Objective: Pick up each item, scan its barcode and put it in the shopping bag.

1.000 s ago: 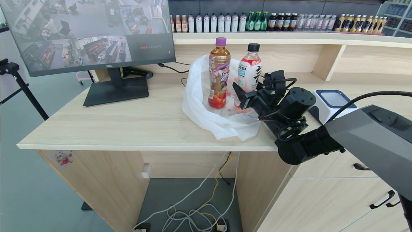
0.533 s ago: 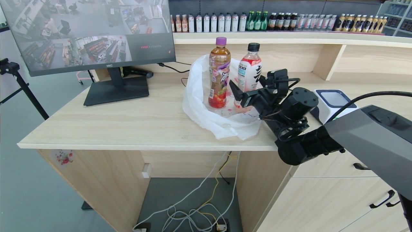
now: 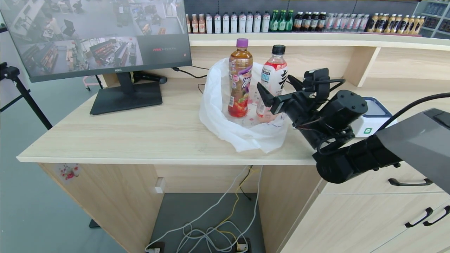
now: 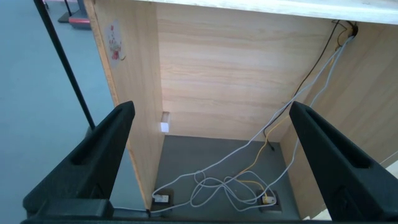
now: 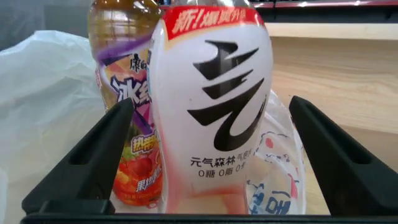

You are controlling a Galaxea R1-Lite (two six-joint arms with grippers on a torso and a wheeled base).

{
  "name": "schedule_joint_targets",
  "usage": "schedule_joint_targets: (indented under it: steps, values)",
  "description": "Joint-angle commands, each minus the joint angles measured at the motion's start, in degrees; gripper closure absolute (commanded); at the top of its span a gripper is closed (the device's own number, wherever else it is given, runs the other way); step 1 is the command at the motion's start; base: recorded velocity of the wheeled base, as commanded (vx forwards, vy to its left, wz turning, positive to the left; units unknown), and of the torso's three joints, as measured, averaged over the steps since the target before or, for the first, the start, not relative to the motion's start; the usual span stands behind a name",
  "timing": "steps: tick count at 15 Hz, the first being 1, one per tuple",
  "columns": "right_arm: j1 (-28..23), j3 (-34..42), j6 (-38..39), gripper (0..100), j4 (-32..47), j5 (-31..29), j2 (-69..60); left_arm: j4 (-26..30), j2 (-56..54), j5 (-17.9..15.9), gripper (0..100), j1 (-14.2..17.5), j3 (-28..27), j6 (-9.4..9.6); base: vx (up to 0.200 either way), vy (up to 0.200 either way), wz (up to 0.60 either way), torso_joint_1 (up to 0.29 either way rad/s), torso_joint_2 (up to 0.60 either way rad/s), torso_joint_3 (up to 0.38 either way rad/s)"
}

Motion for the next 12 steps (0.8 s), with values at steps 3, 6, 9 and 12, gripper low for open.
schedule_joint_targets:
  steps: [3, 6, 9, 12]
  values:
    - [3.4, 12.0, -1.4, 0, -1.8, 0.0, -13.1, 0.1, 0.0, 0.0, 0, 0.0, 0.0, -0.09, 0.000, 0.000, 0.00, 0.000, 0.00, 0.000]
    - [4.6, 20.1, -2.1, 0, -4.9, -0.5, -18.8, 0.2, 0.0, 0.0, 0, 0.0, 0.0, -0.09, 0.000, 0.000, 0.00, 0.000, 0.00, 0.000]
    - [5.0, 31.7, -2.0, 0, -6.7, -1.8, -23.2, 0.2, 0.0, 0.0, 0, 0.0, 0.0, -0.09, 0.000, 0.000, 0.00, 0.000, 0.00, 0.000]
    - [5.8, 38.5, -2.0, 0, -6.7, -1.8, -28.3, 0.2, 0.0, 0.0, 0, -0.1, 0.0, -0.09, 0.000, 0.000, 0.00, 0.000, 0.00, 0.000]
